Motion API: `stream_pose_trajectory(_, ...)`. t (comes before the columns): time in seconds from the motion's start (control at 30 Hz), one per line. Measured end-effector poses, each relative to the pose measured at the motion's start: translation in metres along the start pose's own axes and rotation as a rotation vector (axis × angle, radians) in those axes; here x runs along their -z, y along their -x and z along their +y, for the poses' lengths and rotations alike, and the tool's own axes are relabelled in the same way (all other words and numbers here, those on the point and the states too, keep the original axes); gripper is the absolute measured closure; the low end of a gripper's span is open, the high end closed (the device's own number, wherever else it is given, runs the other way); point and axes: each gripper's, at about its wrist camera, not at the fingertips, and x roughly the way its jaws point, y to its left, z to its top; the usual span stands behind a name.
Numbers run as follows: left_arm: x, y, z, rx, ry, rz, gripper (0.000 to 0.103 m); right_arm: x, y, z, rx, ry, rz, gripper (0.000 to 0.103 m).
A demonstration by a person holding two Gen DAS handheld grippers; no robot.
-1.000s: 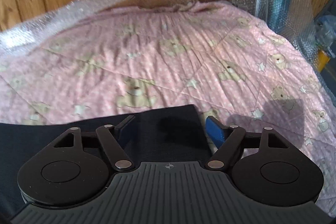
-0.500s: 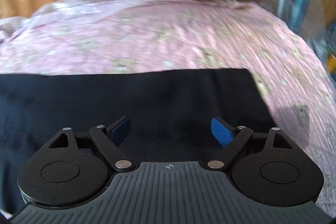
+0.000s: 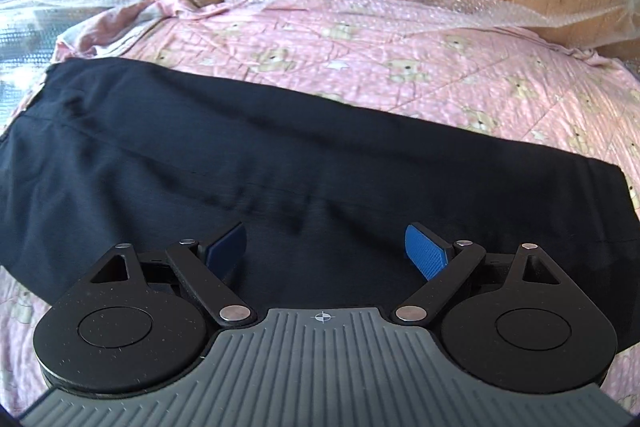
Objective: Fold clothes
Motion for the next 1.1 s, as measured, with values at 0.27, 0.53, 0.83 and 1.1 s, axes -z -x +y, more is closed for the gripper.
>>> stream_pose_trajectory(0.27,0.009,0.0,0.018,0.083,0.148,0.092,0.022,0.015,-0.005,0.008,-0.016,-0.034,0.032,0.014)
stream_pose_trajectory(0.53,0.001,0.009,0.013,0.032,0.191,0.056,0.021,0.01,-0.016,0.023,-0.054,-0.044,0.048,0.014)
stream_pose_trajectory(0.83,0.028,0.005,0.02,0.042,0.265,0.067,0.02,0.005,-0.032,0.026,-0.07,-0.059,0.082,0.014)
stream_pose_trajectory(1.1,0.005,-0.019,-0.01,-0.021,0.115,0.046,0.09,0.004,-0.039,0.037,-0.127,-0.012,0.11,0.015)
